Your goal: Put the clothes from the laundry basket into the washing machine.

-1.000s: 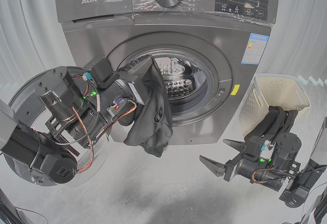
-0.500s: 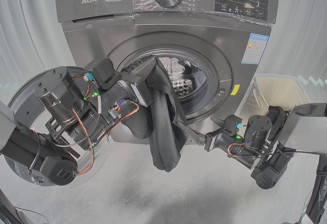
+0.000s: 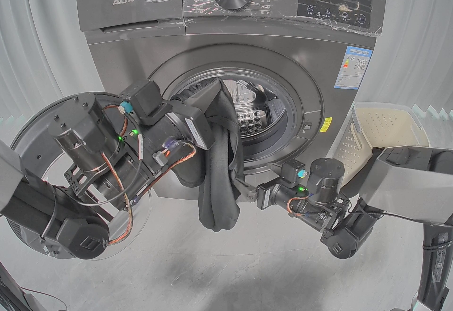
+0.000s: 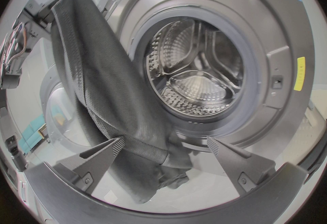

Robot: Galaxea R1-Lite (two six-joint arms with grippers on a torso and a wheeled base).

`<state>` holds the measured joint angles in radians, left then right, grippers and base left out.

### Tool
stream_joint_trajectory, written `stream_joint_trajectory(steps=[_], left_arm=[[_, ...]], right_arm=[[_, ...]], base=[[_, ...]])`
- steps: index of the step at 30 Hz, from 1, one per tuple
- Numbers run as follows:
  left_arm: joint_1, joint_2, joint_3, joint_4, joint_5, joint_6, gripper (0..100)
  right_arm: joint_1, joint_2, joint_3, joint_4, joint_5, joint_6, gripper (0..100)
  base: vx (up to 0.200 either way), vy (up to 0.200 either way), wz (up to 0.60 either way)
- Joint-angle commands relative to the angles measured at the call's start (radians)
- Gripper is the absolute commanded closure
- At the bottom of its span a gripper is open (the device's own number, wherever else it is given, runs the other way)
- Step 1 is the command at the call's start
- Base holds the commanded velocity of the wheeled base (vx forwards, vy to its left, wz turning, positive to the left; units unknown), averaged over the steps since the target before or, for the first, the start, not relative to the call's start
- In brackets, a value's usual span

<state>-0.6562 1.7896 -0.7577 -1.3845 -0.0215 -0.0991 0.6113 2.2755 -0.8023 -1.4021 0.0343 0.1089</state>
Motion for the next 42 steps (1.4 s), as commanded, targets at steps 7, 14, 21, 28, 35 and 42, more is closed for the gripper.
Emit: stream_joint_trajectory(steps=[7, 14, 21, 28, 35, 42], left_arm=[[0.007, -0.004, 0.001, -0.001, 0.0, -0.001, 100], [0.006, -0.004, -0.002, -0.001, 0.0, -0.001, 100], [0.003, -0.004, 0.0, -0.001, 0.0, -0.001, 100], [0.001, -0.004, -0.002, -0.001, 0.0, 0.001, 100], [0.001, -0.004, -0.003, 0.001, 0.002, 0.001, 100], [0.003, -0.002, -0.003, 0.001, 0.002, 0.01, 100]], right_arm=[[0.097, 0.01, 0.017, -0.014, 0.001, 0.0, 0], [0.108, 0.01, 0.035, -0.02, 0.004, -0.003, 0], [0.096, 0.055, -0.058, -0.018, 0.004, -0.012, 0], [0.107, 0.081, -0.115, -0.012, 0.013, -0.017, 0], [0.117, 0.122, -0.144, -0.011, 0.026, -0.018, 0], [0.15, 0.144, -0.13, -0.034, 0.046, -0.029, 0]], base=[[0.0, 0.0, 0.0], [0.0, 0.0, 0.0], [0.0, 0.0, 0.0], [0.0, 0.0, 0.0], [0.0, 0.0, 0.0], [0.0, 0.0, 0.0]])
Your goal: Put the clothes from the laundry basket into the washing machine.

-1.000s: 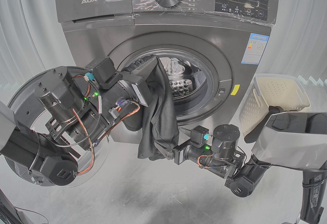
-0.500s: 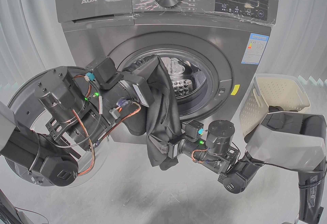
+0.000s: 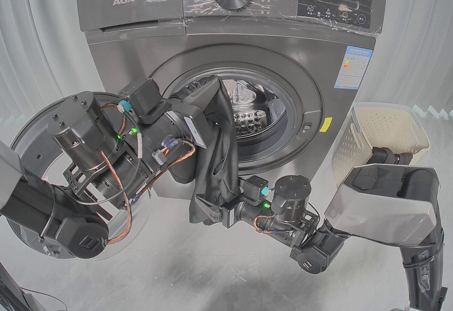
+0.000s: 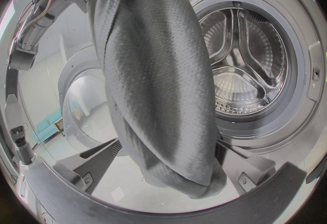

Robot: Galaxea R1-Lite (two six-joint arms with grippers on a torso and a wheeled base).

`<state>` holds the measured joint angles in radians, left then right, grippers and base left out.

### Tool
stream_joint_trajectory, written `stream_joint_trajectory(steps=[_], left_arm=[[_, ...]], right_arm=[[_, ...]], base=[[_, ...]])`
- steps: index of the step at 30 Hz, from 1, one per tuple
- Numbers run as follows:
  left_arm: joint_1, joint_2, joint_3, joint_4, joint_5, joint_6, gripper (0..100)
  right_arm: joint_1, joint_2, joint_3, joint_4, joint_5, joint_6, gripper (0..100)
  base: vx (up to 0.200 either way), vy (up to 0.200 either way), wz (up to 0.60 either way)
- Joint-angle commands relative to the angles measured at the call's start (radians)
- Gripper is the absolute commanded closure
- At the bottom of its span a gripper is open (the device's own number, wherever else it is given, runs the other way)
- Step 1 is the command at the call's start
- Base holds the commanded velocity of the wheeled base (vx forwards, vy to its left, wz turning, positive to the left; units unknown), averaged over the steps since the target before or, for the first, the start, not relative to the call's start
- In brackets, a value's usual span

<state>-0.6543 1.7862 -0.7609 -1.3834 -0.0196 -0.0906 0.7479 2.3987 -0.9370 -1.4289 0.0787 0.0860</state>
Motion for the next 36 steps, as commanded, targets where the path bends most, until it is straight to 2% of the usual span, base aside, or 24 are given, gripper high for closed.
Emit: stream_joint_trajectory(steps=[1, 9, 14, 19, 20, 29, 36], left_arm=[[0.001, 0.001, 0.0, 0.0, 0.0, 0.003, 100], [-0.001, 0.001, 0.002, 0.0, 0.0, 0.005, 100], [-0.002, -0.001, 0.0, 0.0, 0.0, 0.003, 100], [0.005, -0.002, 0.006, -0.002, 0.004, 0.003, 100], [0.01, -0.002, 0.009, -0.002, 0.006, 0.005, 100], [0.047, -0.001, 0.069, -0.011, 0.0, 0.009, 100], [0.048, 0.016, 0.19, -0.046, -0.007, 0.012, 100]], right_arm=[[0.013, 0.027, 0.001, -0.011, 0.001, -0.017, 0], [0.011, 0.068, -0.054, -0.01, -0.008, -0.028, 0], [-0.004, 0.125, -0.164, 0.007, -0.062, -0.028, 0], [-0.036, 0.129, -0.177, 0.016, -0.089, -0.023, 0], [-0.042, 0.126, -0.171, 0.015, -0.091, -0.023, 100], [-0.102, 0.002, -0.037, -0.001, -0.085, -0.02, 100], [-0.15, -0.108, -0.034, 0.015, -0.083, -0.028, 100]], base=[[0.0, 0.0, 0.0], [0.0, 0.0, 0.0], [0.0, 0.0, 0.0], [0.0, 0.0, 0.0], [0.0, 0.0, 0.0], [0.0, 0.0, 0.0], [0.0, 0.0, 0.0]])
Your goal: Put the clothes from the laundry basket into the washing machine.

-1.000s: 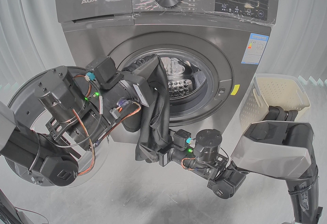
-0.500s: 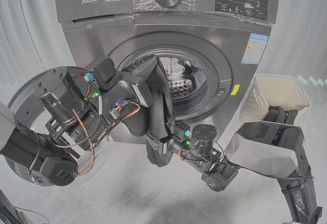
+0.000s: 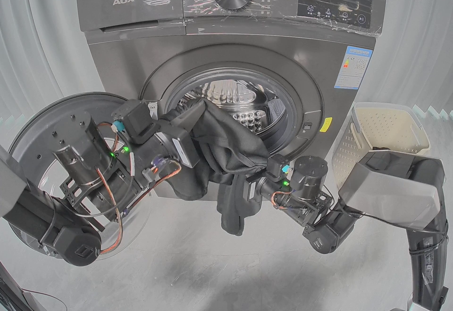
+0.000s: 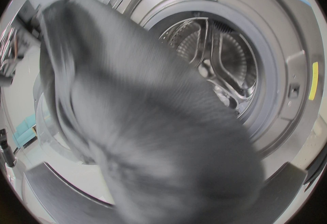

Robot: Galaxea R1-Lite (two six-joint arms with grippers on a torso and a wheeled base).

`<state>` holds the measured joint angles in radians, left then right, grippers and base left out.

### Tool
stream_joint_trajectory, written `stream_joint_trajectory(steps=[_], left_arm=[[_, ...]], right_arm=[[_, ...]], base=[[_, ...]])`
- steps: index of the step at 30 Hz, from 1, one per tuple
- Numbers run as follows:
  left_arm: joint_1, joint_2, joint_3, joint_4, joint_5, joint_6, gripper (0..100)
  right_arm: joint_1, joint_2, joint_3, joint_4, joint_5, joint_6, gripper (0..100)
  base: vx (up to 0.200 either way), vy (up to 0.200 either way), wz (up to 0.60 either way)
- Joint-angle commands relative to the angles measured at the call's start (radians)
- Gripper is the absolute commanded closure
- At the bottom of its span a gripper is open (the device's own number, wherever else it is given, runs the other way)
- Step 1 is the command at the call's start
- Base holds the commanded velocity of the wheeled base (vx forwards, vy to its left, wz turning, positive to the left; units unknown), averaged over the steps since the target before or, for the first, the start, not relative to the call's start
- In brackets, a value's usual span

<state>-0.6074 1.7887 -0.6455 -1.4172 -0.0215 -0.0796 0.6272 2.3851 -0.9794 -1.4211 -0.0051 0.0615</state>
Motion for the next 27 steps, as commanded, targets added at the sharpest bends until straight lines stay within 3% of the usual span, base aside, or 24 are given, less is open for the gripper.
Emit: stream_joint_trajectory(steps=[1, 6, 12, 17, 18, 23, 27], left_arm=[[0.002, 0.017, 0.103, -0.012, -0.009, 0.001, 100], [0.002, 0.055, 0.207, -0.039, -0.06, 0.006, 100], [0.0, 0.184, 0.297, -0.135, -0.063, 0.053, 100], [-0.005, 0.222, 0.299, -0.135, -0.061, 0.053, 100], [-0.005, 0.222, 0.297, -0.135, -0.061, 0.053, 0], [-0.008, 0.213, 0.307, -0.135, -0.055, 0.043, 0], [-0.012, 0.182, 0.402, -0.135, -0.063, 0.052, 0]], right_arm=[[-0.029, -0.107, 0.01, 0.007, 0.001, -0.003, 100], [-0.029, -0.149, 0.014, 0.01, 0.001, -0.003, 100], [-0.017, -0.169, 0.014, 0.008, -0.009, -0.002, 100], [-0.015, -0.167, 0.014, 0.008, -0.009, -0.002, 100], [-0.015, -0.167, 0.014, 0.008, -0.009, -0.002, 100], [-0.027, -0.175, 0.014, 0.004, -0.007, -0.003, 100], [-0.043, -0.204, 0.014, 0.007, -0.003, -0.003, 100]], base=[[0.0, 0.0, 0.0], [0.0, 0.0, 0.0], [0.0, 0.0, 0.0], [0.0, 0.0, 0.0], [0.0, 0.0, 0.0], [0.0, 0.0, 0.0], [0.0, 0.0, 0.0]])
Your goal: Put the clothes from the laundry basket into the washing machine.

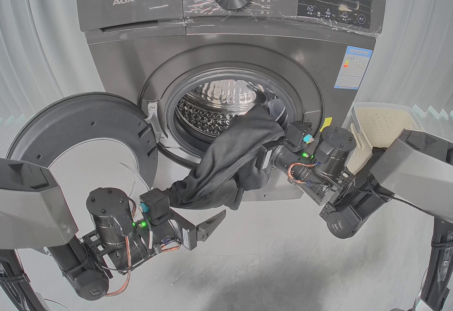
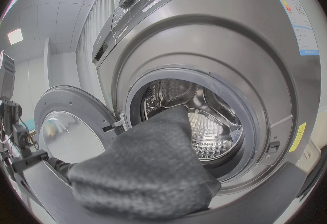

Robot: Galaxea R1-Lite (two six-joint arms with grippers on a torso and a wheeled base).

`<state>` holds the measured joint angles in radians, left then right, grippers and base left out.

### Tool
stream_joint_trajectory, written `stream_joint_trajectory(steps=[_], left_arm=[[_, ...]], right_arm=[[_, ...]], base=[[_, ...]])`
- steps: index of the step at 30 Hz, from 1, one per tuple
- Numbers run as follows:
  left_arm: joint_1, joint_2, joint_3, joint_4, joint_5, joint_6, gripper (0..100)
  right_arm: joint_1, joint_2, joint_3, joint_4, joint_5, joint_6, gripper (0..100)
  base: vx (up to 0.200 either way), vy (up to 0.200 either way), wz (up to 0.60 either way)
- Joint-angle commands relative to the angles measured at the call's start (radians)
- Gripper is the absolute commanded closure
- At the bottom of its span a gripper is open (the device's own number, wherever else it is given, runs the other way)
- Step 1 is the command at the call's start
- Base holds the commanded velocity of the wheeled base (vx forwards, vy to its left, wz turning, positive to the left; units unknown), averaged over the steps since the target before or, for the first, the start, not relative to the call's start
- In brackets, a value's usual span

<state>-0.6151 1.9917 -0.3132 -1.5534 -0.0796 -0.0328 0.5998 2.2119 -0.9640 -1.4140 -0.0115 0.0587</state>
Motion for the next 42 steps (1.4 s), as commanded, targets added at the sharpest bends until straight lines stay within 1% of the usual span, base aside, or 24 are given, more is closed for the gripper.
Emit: stream_joint_trajectory(steps=[1, 6, 16, 20, 22, 25, 27, 36, 42], left_arm=[[-0.005, -0.031, 0.095, 0.001, -0.006, 0.005, 0], [-0.003, -0.036, 0.154, 0.001, -0.014, 0.008, 0], [0.0, -0.039, 0.134, 0.001, -0.014, 0.007, 0], [0.009, -0.025, 0.048, 0.003, -0.008, 0.002, 0], [0.011, -0.014, -0.007, 0.003, -0.003, -0.004, 0], [0.011, 0.007, -0.05, 0.003, -0.003, -0.004, 0], [0.009, 0.03, -0.075, 0.003, -0.003, -0.004, 0], [0.009, 0.107, -0.164, 0.003, -0.005, -0.006, 0], [0.014, 0.147, -0.211, 0.003, -0.005, -0.007, 0]], right_arm=[[-0.02, -0.037, -0.001, 0.0, 0.004, 0.0, 100], [-0.025, -0.057, 0.005, -0.002, 0.005, 0.001, 100], [-0.012, -0.07, 0.057, -0.016, 0.008, 0.009, 100], [0.002, -0.093, 0.103, -0.034, 0.013, 0.01, 100], [0.029, -0.112, 0.149, -0.037, 0.013, 0.013, 100], [0.057, -0.129, 0.183, -0.049, 0.013, 0.024, 100], [0.069, -0.138, 0.189, -0.052, 0.013, 0.03, 100], [0.107, -0.146, 0.202, -0.052, 0.013, 0.03, 100], [0.153, -0.149, 0.222, -0.056, 0.013, 0.039, 100]], base=[[0.0, 0.0, 0.0], [0.0, 0.0, 0.0], [0.0, 0.0, 0.0], [0.0, 0.0, 0.0], [0.0, 0.0, 0.0], [0.0, 0.0, 0.0], [0.0, 0.0, 0.0], [0.0, 0.0, 0.0], [0.0, 0.0, 0.0]])
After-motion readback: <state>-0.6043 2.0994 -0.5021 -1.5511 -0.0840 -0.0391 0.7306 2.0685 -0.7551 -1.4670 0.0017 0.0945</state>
